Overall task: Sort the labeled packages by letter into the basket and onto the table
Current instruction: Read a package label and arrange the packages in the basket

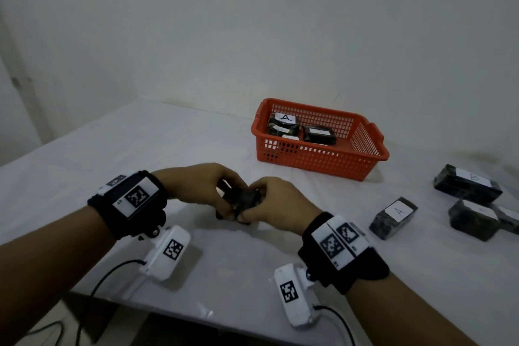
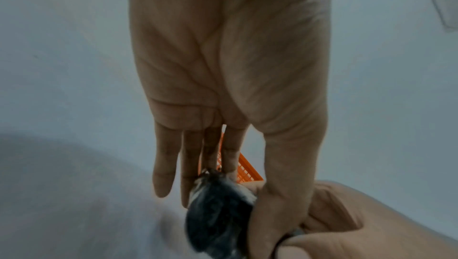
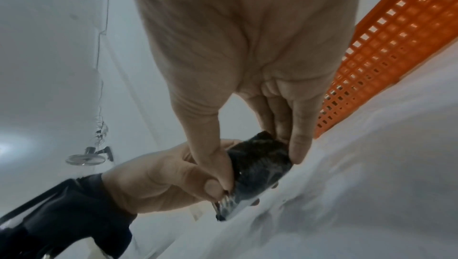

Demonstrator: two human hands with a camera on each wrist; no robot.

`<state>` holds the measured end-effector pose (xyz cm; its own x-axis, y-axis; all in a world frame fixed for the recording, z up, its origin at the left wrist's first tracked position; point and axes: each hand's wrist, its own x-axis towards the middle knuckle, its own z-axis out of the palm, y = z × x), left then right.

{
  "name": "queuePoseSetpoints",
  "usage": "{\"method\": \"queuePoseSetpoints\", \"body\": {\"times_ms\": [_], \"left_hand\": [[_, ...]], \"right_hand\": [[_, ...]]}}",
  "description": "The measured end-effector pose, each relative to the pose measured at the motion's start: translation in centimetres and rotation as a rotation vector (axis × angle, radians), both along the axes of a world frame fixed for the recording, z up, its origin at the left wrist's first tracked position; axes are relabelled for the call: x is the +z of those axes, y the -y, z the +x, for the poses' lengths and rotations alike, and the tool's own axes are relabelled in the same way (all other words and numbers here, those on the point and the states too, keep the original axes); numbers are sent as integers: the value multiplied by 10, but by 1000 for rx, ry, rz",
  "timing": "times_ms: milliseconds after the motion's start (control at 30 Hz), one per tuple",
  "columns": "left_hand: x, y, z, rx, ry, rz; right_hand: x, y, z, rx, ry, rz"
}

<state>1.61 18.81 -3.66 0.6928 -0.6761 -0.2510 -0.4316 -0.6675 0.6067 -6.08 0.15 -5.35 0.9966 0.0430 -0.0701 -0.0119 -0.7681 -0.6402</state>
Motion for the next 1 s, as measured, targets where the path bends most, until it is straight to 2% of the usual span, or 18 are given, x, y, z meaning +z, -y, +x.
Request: {"method": "queuePoseSetpoints", "body": {"times_ms": [233,400,500,633,867,1000], "left_hand": [[4,38,20,102,-45,-436],[2,74,23,119,-257,-741],[2,93,21,169,-281,-893],[0,110,20,216,-224,-962],[-7,122,25,180,-247,-966],[-14,126,25,218,-143,-971]], "right_hand": [[12,47,15,-94,184,355],[21,81,25,-149,226,625],[25,93,27,-141,241,749],[26,104,27,-104,220,806],[15,113,36,-136,267,867],[7,121,38,-129,231,874]]}}
